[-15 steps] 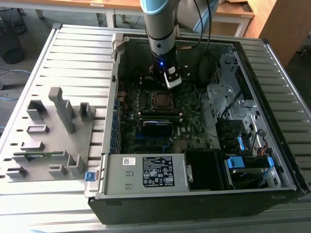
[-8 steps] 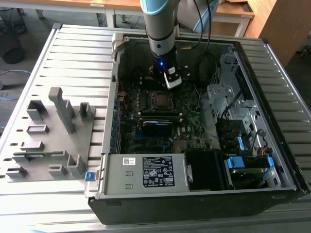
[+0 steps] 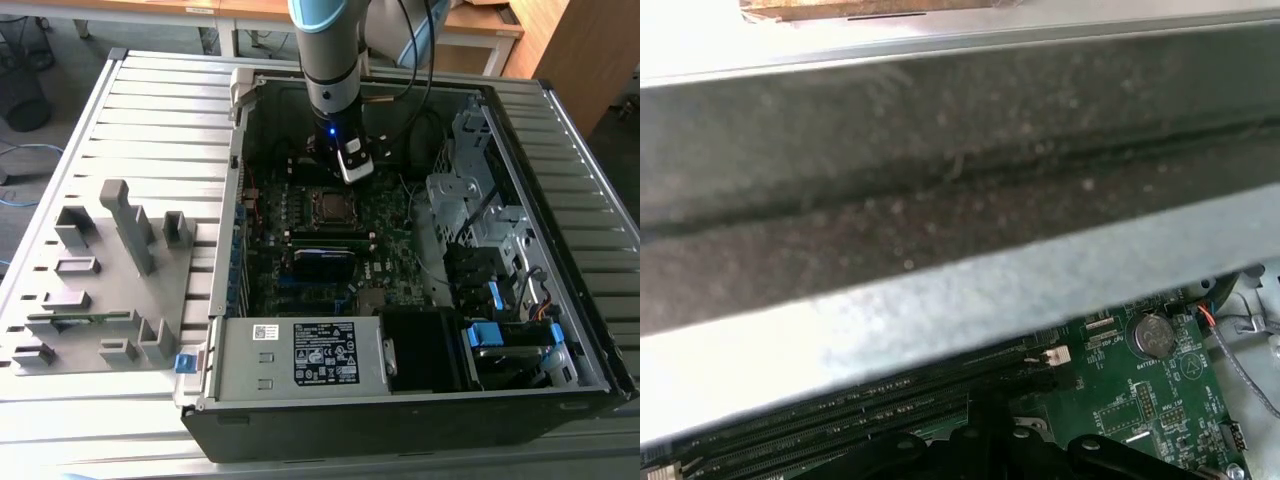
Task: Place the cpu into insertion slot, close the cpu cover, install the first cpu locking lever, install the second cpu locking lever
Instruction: 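Install the first cpu locking lever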
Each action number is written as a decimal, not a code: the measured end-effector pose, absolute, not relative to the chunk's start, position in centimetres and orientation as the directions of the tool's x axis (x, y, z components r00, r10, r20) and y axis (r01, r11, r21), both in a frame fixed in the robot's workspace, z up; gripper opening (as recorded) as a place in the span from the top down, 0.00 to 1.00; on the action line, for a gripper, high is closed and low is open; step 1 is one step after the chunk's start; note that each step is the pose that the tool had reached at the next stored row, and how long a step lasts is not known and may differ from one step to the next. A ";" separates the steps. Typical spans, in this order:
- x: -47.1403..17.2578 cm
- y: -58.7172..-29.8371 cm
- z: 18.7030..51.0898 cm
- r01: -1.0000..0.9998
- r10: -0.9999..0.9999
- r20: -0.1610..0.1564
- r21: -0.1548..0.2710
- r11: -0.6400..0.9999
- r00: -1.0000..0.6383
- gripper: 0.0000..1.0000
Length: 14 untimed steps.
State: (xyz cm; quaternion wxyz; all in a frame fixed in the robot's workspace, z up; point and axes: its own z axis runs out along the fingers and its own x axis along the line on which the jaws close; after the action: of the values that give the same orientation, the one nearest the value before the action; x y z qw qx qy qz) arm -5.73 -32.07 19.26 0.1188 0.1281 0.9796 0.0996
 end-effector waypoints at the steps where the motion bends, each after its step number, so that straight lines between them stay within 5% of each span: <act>1: -5.7 -32.1 19.3 0.227 0.275 -0.207 0.226 0.947 -0.939 0.90; 14: -5.7 -32.1 19.2 0.227 0.278 -0.205 0.243 0.943 -0.938 0.90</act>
State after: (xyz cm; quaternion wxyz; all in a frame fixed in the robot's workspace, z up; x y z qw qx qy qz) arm -5.73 -32.08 19.19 0.1190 0.1290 0.9785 0.1085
